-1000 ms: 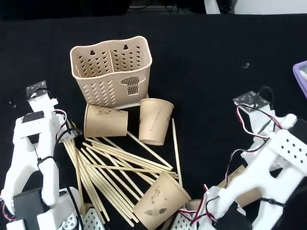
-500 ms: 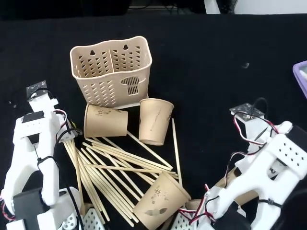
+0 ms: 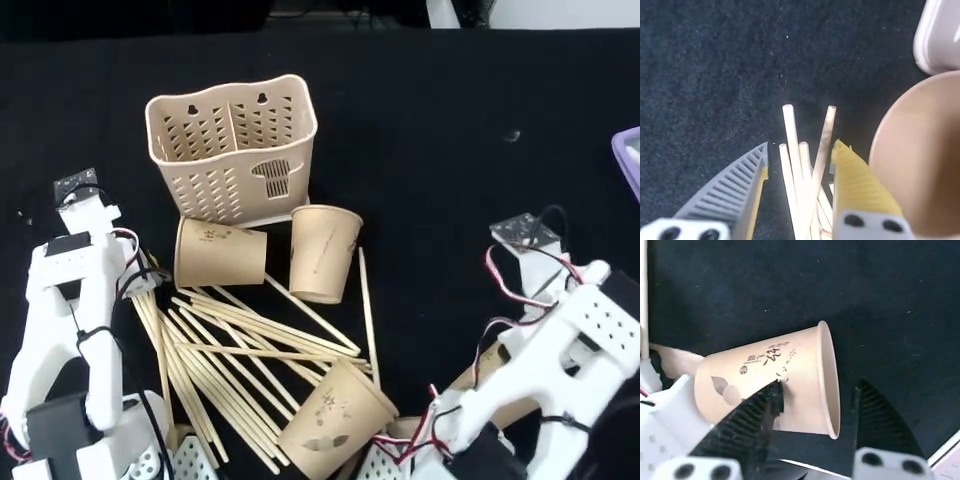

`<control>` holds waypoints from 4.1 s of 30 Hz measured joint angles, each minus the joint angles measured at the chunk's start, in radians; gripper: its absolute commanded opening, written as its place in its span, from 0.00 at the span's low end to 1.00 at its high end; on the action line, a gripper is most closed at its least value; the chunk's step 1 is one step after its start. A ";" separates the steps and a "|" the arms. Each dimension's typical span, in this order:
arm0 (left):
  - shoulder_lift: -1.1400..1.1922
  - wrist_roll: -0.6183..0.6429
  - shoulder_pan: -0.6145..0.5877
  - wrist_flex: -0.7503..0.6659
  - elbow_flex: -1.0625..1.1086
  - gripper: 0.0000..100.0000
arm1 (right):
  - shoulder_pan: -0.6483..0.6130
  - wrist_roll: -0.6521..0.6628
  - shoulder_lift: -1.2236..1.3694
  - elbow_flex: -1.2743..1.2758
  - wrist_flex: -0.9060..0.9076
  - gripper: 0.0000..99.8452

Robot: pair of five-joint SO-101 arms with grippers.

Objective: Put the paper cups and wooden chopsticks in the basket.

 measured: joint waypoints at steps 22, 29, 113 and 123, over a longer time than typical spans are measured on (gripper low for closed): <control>0.000 0.003 0.000 0.000 0.000 0.21 | -0.017 0.000 0.002 -0.393 0.190 0.01; 0.000 0.002 0.000 -0.006 0.000 0.21 | -0.279 -0.273 -0.002 -0.637 0.190 0.01; -0.002 0.000 -0.031 -0.173 0.110 0.21 | -1.007 -0.465 0.163 -0.222 -0.400 0.31; -0.002 0.000 -0.031 -0.173 0.110 0.21 | -0.890 -0.893 0.163 -0.028 -0.766 0.31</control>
